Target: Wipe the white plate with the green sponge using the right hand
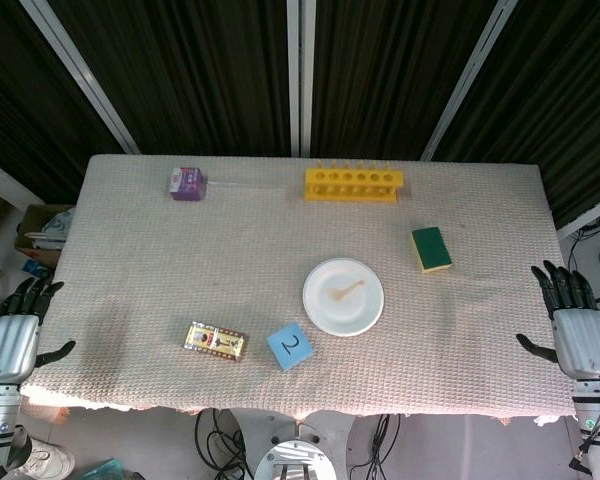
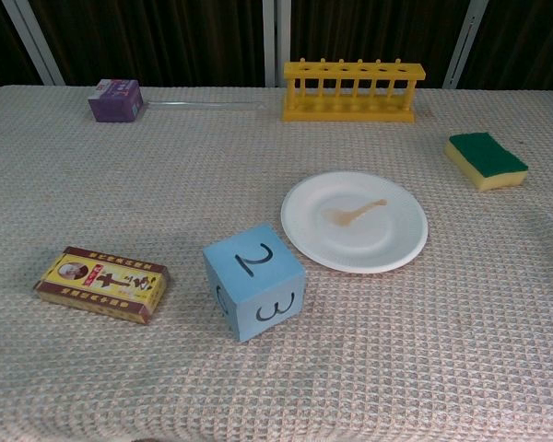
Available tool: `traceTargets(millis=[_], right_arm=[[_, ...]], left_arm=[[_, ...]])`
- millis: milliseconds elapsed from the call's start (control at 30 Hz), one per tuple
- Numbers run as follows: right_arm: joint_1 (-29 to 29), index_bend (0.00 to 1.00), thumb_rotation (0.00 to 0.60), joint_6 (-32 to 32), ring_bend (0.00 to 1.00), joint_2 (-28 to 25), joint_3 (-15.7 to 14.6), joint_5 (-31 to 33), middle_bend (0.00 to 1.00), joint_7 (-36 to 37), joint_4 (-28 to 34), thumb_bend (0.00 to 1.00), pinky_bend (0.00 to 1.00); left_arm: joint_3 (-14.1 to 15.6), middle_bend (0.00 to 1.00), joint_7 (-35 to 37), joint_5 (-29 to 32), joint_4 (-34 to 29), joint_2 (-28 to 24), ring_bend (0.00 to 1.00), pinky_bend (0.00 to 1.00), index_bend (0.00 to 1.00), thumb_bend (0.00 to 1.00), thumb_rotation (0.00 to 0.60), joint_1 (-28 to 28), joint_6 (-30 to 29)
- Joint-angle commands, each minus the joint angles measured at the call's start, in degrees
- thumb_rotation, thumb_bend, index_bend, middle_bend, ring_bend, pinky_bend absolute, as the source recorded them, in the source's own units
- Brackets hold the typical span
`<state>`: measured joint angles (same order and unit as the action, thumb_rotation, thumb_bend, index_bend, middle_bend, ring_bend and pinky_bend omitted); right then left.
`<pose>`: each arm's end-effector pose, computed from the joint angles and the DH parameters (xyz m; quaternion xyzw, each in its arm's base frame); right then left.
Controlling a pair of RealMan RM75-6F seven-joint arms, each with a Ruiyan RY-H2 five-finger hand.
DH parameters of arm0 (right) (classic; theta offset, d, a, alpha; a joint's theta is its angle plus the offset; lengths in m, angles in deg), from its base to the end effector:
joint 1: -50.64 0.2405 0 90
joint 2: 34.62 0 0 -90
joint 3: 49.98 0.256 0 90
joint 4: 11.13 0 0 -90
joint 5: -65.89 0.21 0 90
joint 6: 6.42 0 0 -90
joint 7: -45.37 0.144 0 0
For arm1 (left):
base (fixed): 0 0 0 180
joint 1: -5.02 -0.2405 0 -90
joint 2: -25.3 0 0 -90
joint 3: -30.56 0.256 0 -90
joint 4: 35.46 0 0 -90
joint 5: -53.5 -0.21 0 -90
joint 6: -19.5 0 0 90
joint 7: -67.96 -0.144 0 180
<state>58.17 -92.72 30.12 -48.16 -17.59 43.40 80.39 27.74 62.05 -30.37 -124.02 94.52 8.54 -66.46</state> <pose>-0.3103 -0.1920 0.1598 0.5958 -0.3708 0.3854 0.5991 -0.3242 0.1737 0.1401 -0.5902 -0.3759 -0.3552 0.6199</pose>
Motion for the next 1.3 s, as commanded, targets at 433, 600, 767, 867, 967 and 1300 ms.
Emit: traceTargets(millis=[433,600,767,867,967,1300], right_arm=[[10.48,0.0,0.6,19.61,0.0,-2.5,10.07,19.32,0.08,-2.05,8.22,0.21,0.04],[19.72,0.0,0.6,30.92,0.06,1.13,13.6,34.02,0.14,-9.02,3.07,0.46,0.15],[26.92,0.0,0.6,36.58,0.09,7.2,14.4,45.9,0.22,-15.0,-4.36,0.61,0.16],[30.14,0.0,0.6,41.23,0.09,9.56,14.88,51.82,0.24,-15.2,-7.39,0.61,0.16],[32.58,0.0,0.6,45.42,0.09,11.11,14.99,56.03,0.24,-14.6,-10.68,0.61,0.16],[37.04,0.0,0.6,51.79,0.11,15.79,14.01,61.75,0.24,-10.99,-21.77,0.61,0.16]], left_arm=[[0.84,0.1,0.35,-1.57,-0.97,-0.19,0.09,0.22,0.15,0.0,0.6,-1.11,-2.19],[1.48,0.1,0.62,-1.68,-0.86,0.14,0.09,0.22,0.15,0.0,0.6,-1.98,-2.8],[1.67,0.1,1.23,-1.25,-0.47,0.24,0.09,0.22,0.15,0.0,0.6,-2.41,-2.63],[1.5,0.1,1.61,-0.89,-0.29,0.39,0.09,0.22,0.15,0.0,0.6,-2.39,-2.36],[1.33,0.1,1.7,-0.72,-0.17,0.47,0.09,0.22,0.15,0.0,0.6,-2.2,-2.0],[1.08,0.1,1.94,-0.25,0.17,0.63,0.09,0.22,0.15,0.0,0.6,-1.77,-0.92]])
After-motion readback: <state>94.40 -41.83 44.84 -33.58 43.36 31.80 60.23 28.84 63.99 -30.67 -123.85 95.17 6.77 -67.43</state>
